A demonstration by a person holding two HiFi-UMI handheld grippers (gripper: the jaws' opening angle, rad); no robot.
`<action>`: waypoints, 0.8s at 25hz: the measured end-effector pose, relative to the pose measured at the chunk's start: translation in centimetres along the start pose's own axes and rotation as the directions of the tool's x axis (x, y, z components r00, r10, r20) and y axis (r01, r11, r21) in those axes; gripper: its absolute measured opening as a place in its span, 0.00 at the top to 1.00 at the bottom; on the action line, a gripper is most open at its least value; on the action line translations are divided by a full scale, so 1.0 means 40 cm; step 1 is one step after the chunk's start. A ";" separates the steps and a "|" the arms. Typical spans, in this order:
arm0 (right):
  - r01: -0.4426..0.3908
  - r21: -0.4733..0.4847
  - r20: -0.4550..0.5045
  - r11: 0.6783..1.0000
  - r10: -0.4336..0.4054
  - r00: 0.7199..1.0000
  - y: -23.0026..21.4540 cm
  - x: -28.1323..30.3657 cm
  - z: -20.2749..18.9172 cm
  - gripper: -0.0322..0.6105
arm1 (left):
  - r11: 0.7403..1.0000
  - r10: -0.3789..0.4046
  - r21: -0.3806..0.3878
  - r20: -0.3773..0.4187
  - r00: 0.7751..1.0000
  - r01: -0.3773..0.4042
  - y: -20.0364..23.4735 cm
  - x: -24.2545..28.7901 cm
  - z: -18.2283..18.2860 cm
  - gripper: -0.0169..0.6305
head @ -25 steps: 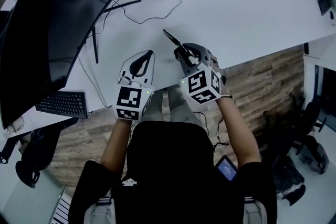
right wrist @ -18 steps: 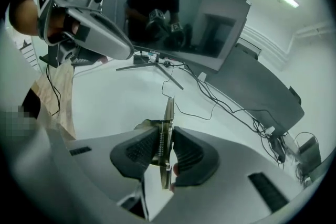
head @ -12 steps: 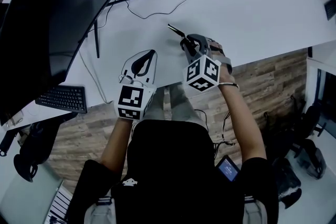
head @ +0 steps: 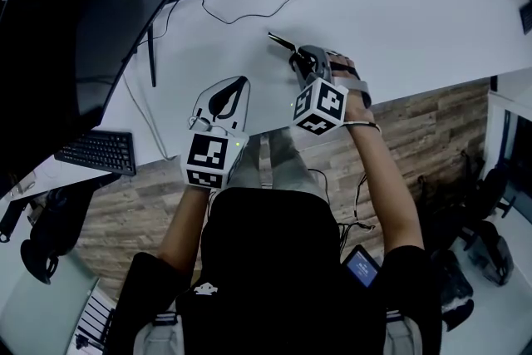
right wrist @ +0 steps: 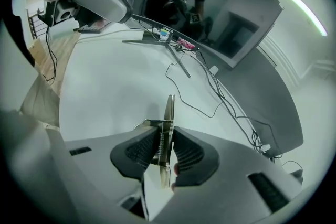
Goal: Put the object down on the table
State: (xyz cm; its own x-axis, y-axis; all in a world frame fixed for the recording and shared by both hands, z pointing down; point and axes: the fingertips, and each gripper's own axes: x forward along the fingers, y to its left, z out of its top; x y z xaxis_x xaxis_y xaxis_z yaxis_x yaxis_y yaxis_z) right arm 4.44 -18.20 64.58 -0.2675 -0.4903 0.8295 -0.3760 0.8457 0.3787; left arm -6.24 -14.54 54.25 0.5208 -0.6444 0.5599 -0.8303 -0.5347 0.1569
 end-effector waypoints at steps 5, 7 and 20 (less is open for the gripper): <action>-0.002 -0.016 -0.015 1.000 0.001 1.000 0.004 0.015 -0.005 0.80 | 1.000 0.007 0.001 -0.007 1.000 -0.007 0.005 0.003 -0.013 0.95; -0.004 -0.028 -0.019 1.000 0.003 1.000 0.007 0.020 -0.006 0.80 | 1.000 0.008 -0.003 -0.009 1.000 -0.008 0.005 0.004 -0.019 0.95; -0.001 -0.070 -0.042 0.998 -0.002 0.999 0.018 0.042 -0.019 0.80 | 1.000 0.008 -0.003 -0.013 1.000 -0.008 0.008 0.011 -0.024 0.95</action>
State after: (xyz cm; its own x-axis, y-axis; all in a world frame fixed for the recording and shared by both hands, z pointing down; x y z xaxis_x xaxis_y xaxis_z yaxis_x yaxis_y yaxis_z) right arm 4.42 -18.26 66.56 -0.2294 -0.4828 0.8452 -0.3124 0.8589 0.4058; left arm -6.47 -14.46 55.32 0.5116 -0.6415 0.5716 -0.8349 -0.5282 0.1546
